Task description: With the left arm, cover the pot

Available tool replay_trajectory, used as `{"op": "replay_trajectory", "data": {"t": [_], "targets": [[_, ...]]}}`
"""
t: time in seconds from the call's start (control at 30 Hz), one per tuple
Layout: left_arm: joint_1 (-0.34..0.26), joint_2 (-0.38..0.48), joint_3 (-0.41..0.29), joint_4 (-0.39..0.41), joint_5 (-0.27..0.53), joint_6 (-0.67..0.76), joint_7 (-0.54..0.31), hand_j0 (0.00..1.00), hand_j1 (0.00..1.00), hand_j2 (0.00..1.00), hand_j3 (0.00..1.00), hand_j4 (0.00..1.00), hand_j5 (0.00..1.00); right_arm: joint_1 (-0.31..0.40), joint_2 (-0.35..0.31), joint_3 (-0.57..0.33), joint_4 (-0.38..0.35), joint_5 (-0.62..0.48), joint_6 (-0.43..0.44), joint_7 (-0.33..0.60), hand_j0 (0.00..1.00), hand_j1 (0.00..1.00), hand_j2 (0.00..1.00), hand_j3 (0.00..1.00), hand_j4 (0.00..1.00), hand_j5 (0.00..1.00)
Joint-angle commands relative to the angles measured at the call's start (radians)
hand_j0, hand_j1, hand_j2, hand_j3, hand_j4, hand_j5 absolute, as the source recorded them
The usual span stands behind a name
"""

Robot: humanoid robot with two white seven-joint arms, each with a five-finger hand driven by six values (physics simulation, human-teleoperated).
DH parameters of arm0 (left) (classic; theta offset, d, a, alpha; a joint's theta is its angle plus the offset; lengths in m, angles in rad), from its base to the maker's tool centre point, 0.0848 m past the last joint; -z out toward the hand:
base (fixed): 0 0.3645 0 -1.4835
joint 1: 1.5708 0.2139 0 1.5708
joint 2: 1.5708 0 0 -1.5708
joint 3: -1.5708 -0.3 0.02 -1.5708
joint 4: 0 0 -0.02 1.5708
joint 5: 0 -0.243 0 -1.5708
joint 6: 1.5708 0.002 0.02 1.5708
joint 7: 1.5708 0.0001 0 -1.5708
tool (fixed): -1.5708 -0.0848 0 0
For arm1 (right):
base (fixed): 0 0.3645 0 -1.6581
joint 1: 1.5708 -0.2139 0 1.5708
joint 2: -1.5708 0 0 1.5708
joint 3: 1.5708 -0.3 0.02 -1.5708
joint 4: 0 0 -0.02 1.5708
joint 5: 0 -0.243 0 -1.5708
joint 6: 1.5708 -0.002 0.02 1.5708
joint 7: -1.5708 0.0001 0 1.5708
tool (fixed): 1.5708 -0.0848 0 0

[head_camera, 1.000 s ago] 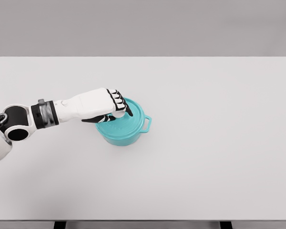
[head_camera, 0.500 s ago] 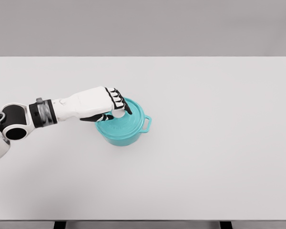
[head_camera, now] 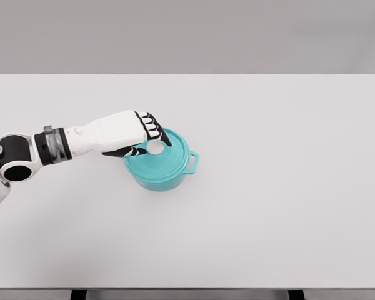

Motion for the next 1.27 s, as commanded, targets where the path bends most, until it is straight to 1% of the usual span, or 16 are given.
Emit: {"op": "replay_trajectory", "data": {"t": [0.0,0.3,0.47,0.5,0.53,0.63,0.67,0.7,0.73,0.8,0.87,0.9,0.97,1.23], "targets": [[0.0,0.012,0.002,0.0,0.01,0.001,0.001,0.72,0.72,0.72,0.72,0.72,0.72,0.0,0.0,0.0,0.0,0.0,0.0,0.0,1.0,1.0,1.0,1.0,1.0,1.0],[0.0,0.026,0.02,-0.005,0.013,0.001,0.001,0.72,0.72,0.72,0.72,0.72,0.72,0.0,0.0,0.0,0.0,0.0,0.0,0.0,1.0,1.0,1.0,1.0,1.0,1.0],[-0.005,0.055,0.034,-0.005,0.014,0.001,0.001,0.73,0.73,0.73,0.73,0.73,0.73,0.0,0.0,0.0,0.0,0.0,0.0,0.0,1.0,1.0,1.0,1.0,1.0,1.0],[0.0,0.058,0.06,-0.005,0.013,0.001,-0.001,0.77,0.77,0.77,0.77,0.77,0.77,0.0,0.0,0.0,0.0,0.0,0.0,0.0,1.0,1.0,1.0,1.0,1.0,1.0],[0.0,0.06,0.072,-0.014,0.013,0.001,-0.001,0.81,0.81,0.81,0.81,0.81,0.81,0.0,0.0,0.0,0.0,0.0,0.0,0.0,1.0,1.0,1.0,1.0,1.0,1.0],[0.003,0.155,0.135,-0.063,0.019,0.001,-0.007,0.85,0.85,0.85,0.85,0.85,0.85,0.0,0.0,0.0,0.0,0.0,0.0,0.0,1.0,1.0,1.0,1.0,1.0,1.0],[0.006,0.201,0.189,-0.083,0.02,0.001,-0.007,0.91,0.91,0.91,0.91,0.91,0.91,0.0,0.0,0.0,0.0,0.0,0.0,0.0,1.0,1.0,1.0,1.0,1.0,1.0],[0.015,0.236,0.216,-0.089,0.028,0.001,-0.007,0.99,0.99,0.99,0.99,0.99,0.99,0.0,0.0,0.0,0.0,0.0,0.0,0.0,1.0,1.0,1.0,1.0,1.0,1.0],[0.028,0.274,0.233,-0.091,0.04,0.001,-0.009,1.0,1.0,1.0,1.0,1.0,1.0,0.0,0.0,0.0,0.002,0.0,0.0,0.0,1.0,1.0,1.0,1.0,1.0,1.0],[0.034,0.305,0.236,-0.08,0.048,0.001,-0.009,1.0,1.0,1.0,1.0,1.0,1.0,0.0,0.0,0.0,0.0,0.0,0.0,0.0,1.0,1.0,1.0,1.0,1.0,1.0],[0.035,0.317,0.235,-0.072,0.047,0.001,-0.009,1.0,1.0,1.0,1.0,1.0,1.0,0.0,0.0,0.0,0.0,0.0,0.0,0.0,1.0,1.0,1.0,1.0,1.0,1.0],[0.038,0.316,0.235,-0.068,0.045,0.001,-0.009,1.0,1.0,1.0,1.0,1.0,1.0,0.0,0.0,0.0,0.002,0.0,0.0,0.0,1.0,1.0,1.0,1.0,1.0,1.0],[0.066,0.316,0.235,-0.063,0.039,0.001,-0.009,1.0,1.0,1.0,1.0,1.0,1.0,0.0,0.0,0.0,0.0,0.0,0.0,0.0,1.0,1.0,1.0,1.0,1.0,1.0],[0.084,0.308,0.233,-0.065,0.039,0.001,-0.009,1.0,1.0,1.0,1.0,1.0,1.0,0.0,0.0,0.0,0.0,0.0,0.0,0.0,1.0,1.0,1.0,1.0,1.0,1.0]]}}
